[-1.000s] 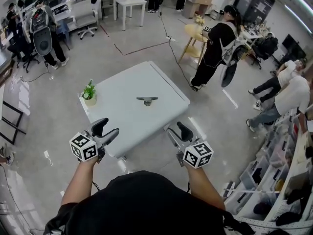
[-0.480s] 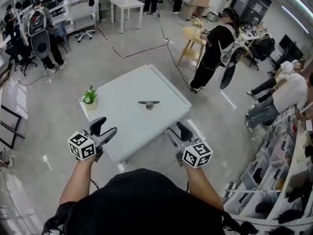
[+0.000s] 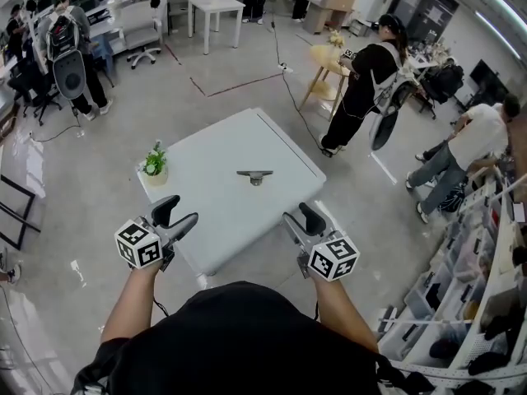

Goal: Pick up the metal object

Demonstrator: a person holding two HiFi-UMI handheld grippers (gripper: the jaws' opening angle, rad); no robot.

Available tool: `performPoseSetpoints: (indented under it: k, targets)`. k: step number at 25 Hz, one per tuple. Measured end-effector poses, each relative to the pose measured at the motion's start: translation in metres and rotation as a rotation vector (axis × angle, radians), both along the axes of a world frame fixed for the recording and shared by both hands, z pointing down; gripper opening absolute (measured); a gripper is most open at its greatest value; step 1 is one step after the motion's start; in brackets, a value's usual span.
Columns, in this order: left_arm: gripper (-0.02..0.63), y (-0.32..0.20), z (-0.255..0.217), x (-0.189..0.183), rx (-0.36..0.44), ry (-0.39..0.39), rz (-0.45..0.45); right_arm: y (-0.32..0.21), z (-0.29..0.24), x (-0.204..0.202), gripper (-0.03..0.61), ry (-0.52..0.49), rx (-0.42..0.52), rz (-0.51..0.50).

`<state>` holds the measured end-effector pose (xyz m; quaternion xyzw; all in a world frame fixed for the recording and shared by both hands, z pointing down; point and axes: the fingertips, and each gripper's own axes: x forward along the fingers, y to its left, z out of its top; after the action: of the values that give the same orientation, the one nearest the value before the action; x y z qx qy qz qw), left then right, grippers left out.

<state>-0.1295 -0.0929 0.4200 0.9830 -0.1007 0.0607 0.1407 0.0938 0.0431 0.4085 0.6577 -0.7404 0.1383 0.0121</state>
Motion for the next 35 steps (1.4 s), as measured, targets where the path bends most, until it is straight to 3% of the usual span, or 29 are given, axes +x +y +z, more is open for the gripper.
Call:
performPoseSetpoints:
  k: [17,35]
  targets:
    - [0.301,-0.005,0.016,-0.008,-0.013,-0.005,-0.040,-0.007,0.014,0.015,0.258,-0.021,-0.020,0.000]
    - [0.301,-0.056,0.023,0.004,-0.028,-0.029,-0.125,-0.078,0.022,0.052,0.257,-0.033,-0.038,-0.068]
